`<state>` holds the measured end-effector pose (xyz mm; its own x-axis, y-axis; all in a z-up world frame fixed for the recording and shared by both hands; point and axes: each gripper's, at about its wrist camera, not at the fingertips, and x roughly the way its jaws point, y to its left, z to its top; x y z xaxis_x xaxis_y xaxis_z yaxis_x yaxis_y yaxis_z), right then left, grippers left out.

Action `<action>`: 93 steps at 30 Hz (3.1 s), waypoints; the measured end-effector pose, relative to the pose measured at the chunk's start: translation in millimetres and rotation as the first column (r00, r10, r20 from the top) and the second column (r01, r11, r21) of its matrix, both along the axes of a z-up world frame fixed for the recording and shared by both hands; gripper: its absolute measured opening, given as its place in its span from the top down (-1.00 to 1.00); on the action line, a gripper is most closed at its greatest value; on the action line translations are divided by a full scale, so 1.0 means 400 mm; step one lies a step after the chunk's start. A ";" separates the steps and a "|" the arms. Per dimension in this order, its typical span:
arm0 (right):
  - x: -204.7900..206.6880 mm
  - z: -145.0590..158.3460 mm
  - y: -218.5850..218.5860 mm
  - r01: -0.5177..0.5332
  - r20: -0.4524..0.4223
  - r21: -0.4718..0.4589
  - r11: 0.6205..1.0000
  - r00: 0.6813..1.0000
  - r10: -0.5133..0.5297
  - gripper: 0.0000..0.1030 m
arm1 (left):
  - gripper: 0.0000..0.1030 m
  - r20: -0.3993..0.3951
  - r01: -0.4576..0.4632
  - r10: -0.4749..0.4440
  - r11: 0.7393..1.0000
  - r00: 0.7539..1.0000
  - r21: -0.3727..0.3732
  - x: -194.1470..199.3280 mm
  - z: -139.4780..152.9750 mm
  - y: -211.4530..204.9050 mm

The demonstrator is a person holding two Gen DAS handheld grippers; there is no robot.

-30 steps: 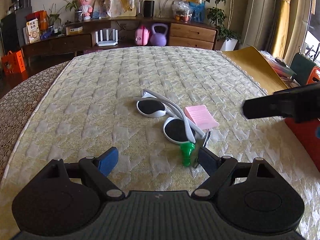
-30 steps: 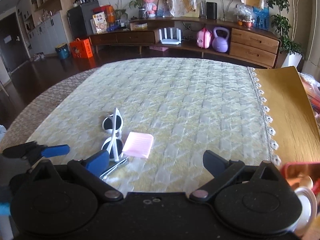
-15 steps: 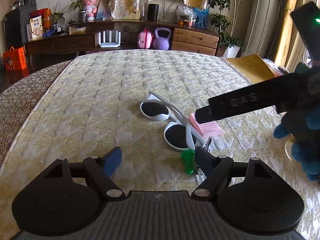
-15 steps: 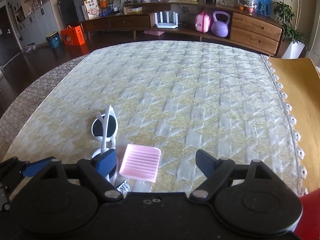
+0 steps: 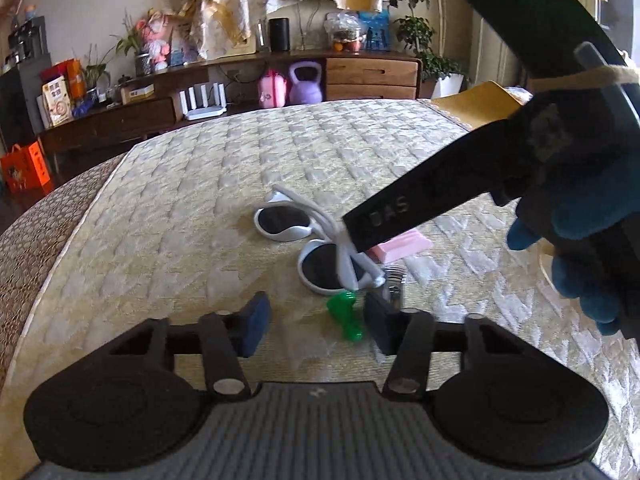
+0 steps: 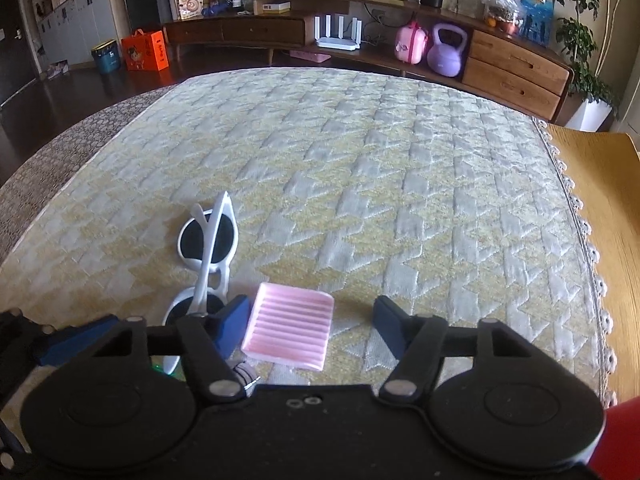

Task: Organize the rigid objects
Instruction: 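Close left tool on small green item while right tool grasps pink sponge, then carry green item in left tool and pink sponge in right tool into red tin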

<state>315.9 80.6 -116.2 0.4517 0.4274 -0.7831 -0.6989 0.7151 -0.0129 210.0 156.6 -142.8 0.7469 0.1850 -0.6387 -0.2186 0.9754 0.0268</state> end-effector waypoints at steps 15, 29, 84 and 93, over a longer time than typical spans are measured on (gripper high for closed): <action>-0.042 0.023 -0.054 -0.011 0.004 0.003 1.000 1.000 0.011 0.23 | 0.71 -0.028 0.034 -0.035 0.999 0.999 -0.034 -0.007 0.014 -0.019; -0.148 0.134 -0.236 -0.015 0.011 0.083 0.996 1.000 0.014 0.23 | 0.72 -0.029 0.019 -0.021 0.996 0.999 -0.082 -0.063 0.077 -0.023; -0.113 0.214 -0.936 0.377 0.061 0.218 0.900 0.915 -0.398 0.23 | 0.71 -0.059 0.379 -0.387 0.919 0.920 -0.110 0.177 0.243 -0.580; -0.002 0.183 -0.894 0.348 0.049 0.193 0.917 0.930 -0.364 0.23 | 0.71 -0.098 0.404 -0.409 0.912 0.907 -0.069 0.288 0.197 -0.642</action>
